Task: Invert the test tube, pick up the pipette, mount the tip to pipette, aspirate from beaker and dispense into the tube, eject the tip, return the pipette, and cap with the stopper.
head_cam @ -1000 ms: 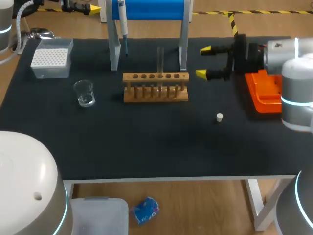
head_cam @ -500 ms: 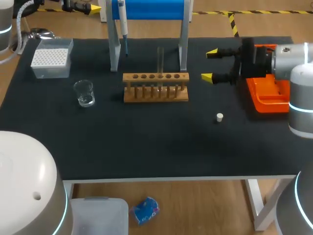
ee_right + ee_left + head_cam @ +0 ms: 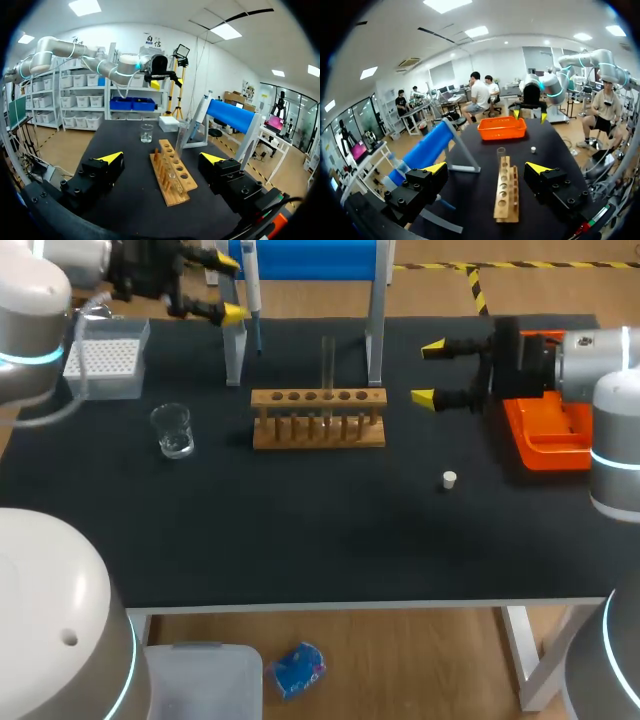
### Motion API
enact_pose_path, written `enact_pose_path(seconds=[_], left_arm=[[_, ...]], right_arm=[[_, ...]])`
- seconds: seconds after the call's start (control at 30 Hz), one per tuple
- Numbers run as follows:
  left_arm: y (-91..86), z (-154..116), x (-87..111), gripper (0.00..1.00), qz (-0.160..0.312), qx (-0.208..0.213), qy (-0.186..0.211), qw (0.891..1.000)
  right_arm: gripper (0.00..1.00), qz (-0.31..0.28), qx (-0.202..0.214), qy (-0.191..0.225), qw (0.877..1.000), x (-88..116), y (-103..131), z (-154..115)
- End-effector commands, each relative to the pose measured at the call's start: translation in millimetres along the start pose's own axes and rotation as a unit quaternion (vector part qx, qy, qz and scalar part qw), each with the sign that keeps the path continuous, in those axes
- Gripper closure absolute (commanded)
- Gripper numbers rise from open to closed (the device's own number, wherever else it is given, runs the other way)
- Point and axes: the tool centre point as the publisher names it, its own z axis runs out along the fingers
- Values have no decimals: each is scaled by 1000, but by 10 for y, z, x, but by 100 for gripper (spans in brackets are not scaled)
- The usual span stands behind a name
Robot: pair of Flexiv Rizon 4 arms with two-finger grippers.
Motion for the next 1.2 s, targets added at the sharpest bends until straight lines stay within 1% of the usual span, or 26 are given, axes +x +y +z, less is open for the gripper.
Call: enact_pose_path(seconds=[0.03, 0.57, 0.7, 0.87, 0.93, 0.97, 1.03, 1.07, 1.2], left_arm=[[9, 177, 38, 0, 0, 0, -20, 1000], [9, 177, 38, 0, 0, 0, -20, 1000], [130, 374, 196, 0, -19, 19, -9, 1000], [332, 583, 378, 0, -49, 35, -17, 998], [395, 656, 426, 0, -58, 29, -24, 998], [432, 688, 438, 0, -63, 34, -27, 997], [488, 746, 445, 0, -70, 22, -32, 997], [500, 762, 443, 0, -74, 26, -40, 996], [500, 766, 396, 0, -81, 16, -66, 994]], right_arm=[[0, 0, 0, -1, 1000, 7, 0, -6], [0, 0, 0, -1, 1000, 7, 0, -6], [0, 0, 0, -1, 1000, 7, 0, -6], [0, 0, 0, -1, 1000, 7, 0, -6], [0, 0, 0, -1, 1000, 7, 0, -6], [0, 0, 0, -1, 1000, 7, 0, -6], [0, 0, 0, -1, 1000, 7, 0, -6], [0, 0, 0, -1, 1000, 7, 0, -6], [0, 0, 0, -1, 1000, 7, 0, -6]])
